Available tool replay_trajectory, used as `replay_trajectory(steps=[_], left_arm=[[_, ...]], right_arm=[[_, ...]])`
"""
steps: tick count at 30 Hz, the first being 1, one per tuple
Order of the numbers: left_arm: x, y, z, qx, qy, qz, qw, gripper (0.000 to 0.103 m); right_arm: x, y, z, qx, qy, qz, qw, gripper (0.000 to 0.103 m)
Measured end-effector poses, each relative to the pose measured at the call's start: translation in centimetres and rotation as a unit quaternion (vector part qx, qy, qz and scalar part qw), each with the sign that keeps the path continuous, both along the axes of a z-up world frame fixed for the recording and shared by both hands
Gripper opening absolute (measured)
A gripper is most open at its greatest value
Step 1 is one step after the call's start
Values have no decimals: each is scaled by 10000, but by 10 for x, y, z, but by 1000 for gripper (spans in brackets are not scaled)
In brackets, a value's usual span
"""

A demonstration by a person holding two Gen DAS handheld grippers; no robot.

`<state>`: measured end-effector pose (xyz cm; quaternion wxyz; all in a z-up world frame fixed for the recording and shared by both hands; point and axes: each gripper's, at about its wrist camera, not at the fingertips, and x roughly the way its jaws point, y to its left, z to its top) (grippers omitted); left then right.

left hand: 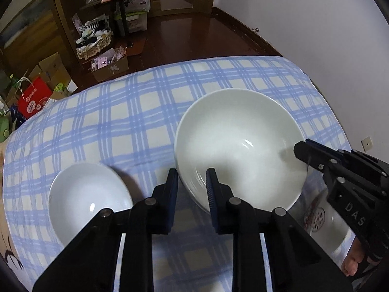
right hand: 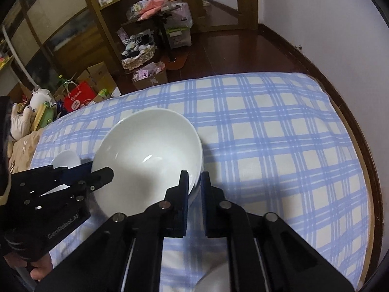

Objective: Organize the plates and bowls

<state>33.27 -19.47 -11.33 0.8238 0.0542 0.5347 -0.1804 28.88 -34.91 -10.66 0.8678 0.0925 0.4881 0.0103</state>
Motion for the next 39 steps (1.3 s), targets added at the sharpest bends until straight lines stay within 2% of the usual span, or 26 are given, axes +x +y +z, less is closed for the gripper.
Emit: replay_trajectory(steps=[4, 11, 24, 31, 39], left_arm=[[-13, 13, 13, -170, 43, 89, 9998, 23], [-51, 42, 54, -370, -202, 234, 9988, 23], [-124, 107, 111, -432, -582, 562, 9958, 23], [-157, 139, 120, -452, -569, 775, 9943, 23], [-191, 172, 121, -496, -589, 830, 9936, 23]], right_arm=[[-12, 8, 15, -18, -109, 80, 9999, 10], [-42, 27, 48, -5, -377, 148, 9992, 10], [-106, 88, 99, 125, -852, 422, 9954, 10], [-137, 117, 105, 172, -893, 478, 9947, 10], [-167, 139, 96, 444, -882, 444, 9941, 10]])
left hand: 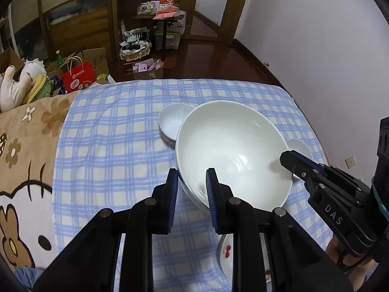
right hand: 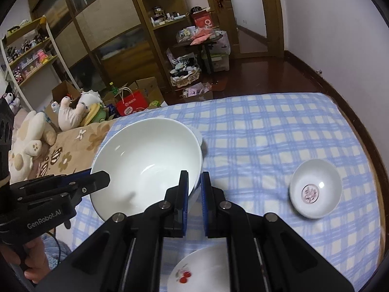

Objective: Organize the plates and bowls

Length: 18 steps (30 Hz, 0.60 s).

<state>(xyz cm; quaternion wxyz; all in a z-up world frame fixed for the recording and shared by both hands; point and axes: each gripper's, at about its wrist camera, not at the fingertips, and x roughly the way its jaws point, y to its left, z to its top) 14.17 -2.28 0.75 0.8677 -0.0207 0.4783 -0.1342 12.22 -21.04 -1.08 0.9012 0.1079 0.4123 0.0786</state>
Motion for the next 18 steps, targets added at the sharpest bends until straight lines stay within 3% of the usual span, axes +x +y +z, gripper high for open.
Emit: replay_trajectory(steps=[18], left_arm=[[-34, 32, -25, -113, 42, 146, 9998, 22]], right_arm=[[-34, 35, -19, -13, 0, 17, 10000, 11]])
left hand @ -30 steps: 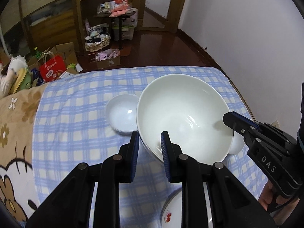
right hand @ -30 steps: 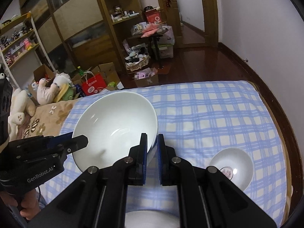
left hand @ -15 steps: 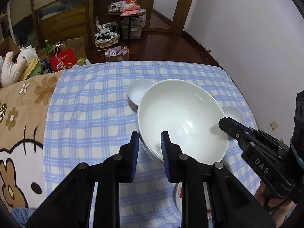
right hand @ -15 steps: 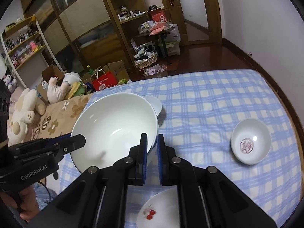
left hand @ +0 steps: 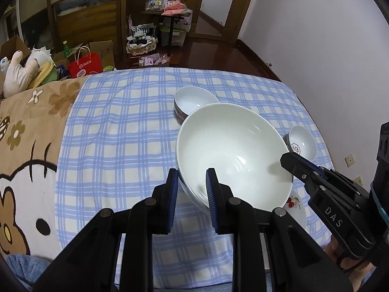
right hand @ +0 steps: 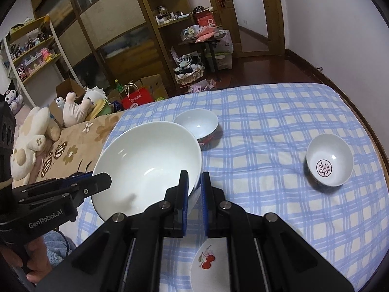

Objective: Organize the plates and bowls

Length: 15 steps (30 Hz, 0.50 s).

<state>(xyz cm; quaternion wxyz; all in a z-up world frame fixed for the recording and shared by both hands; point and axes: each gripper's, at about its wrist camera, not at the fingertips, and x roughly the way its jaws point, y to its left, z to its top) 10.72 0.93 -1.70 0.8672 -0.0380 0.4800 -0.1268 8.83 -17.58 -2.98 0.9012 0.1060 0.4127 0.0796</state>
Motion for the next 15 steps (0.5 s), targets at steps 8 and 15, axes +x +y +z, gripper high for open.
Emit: replay_trajectory(steps=[8, 15], left_arm=[[1, 3, -5, -15, -79, 55, 10000, 22], [10, 10, -32, -157, 215, 136, 9996, 22]], right_arm=[[3, 4, -17, 37, 144, 24, 9999, 11], [9, 6, -34, 62, 270, 36, 9996, 11]])
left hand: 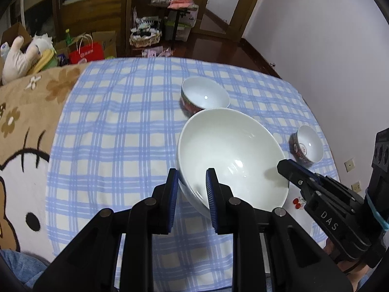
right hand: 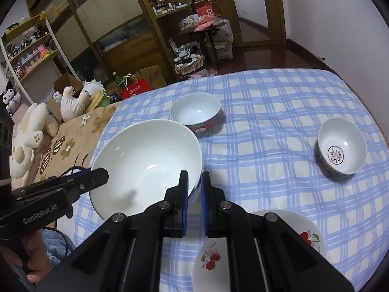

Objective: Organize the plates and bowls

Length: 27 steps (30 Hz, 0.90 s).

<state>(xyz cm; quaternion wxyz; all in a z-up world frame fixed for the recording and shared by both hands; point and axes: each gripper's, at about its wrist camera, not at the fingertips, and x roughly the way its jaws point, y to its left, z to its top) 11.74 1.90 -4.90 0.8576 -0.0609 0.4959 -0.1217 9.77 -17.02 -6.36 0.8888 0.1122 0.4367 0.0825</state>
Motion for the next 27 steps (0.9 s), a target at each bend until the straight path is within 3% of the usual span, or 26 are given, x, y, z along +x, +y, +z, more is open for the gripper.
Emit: replay_trajectory(steps=[15, 27], left_arm=[[13, 10, -38, 130, 334, 46, 9993, 22], [31, 10, -65, -26, 660, 57, 9978, 22]], right_arm=[[20, 13, -46, -27, 302, 110, 9995, 11], [26, 10, -56, -163, 387, 40, 9991, 11]])
